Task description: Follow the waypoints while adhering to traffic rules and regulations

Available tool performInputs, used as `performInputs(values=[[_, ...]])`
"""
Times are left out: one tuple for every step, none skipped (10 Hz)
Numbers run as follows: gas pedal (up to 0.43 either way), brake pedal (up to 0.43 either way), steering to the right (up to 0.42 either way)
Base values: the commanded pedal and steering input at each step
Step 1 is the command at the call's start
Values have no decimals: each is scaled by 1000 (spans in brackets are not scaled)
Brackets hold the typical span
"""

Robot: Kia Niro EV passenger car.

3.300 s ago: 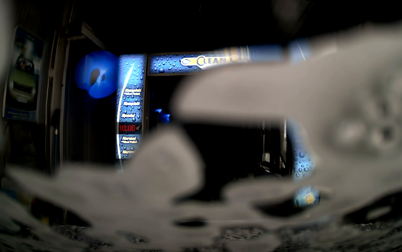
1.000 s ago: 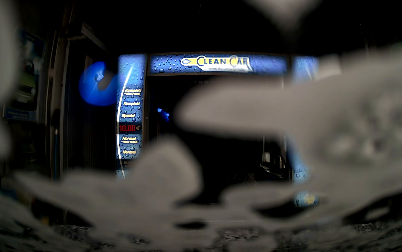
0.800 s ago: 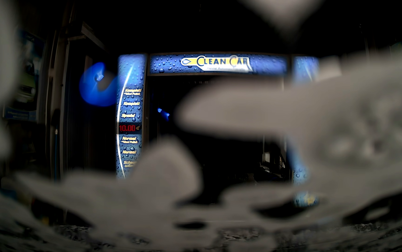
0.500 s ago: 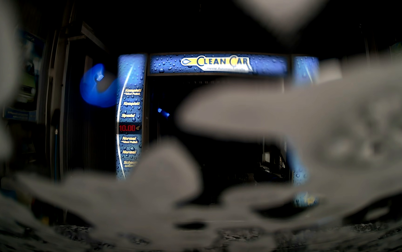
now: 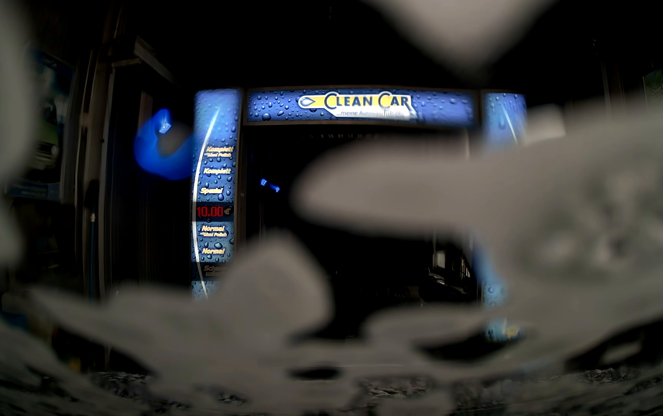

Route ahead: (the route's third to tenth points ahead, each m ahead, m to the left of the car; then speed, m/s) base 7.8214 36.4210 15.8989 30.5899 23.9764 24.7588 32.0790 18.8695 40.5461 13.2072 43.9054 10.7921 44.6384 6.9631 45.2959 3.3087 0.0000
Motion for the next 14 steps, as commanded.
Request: performInputs(values=[[0,0,-14],[0,0,-14],[0,6,-14],[0,0,-14],[0,6,-14],[0,0,-15],[0,0,-14],[0,0,-15],[0,0,-14],[0,0,-15],[0,0,-15],[0,0,-14],[0,6,-15],[0,6,-14]])
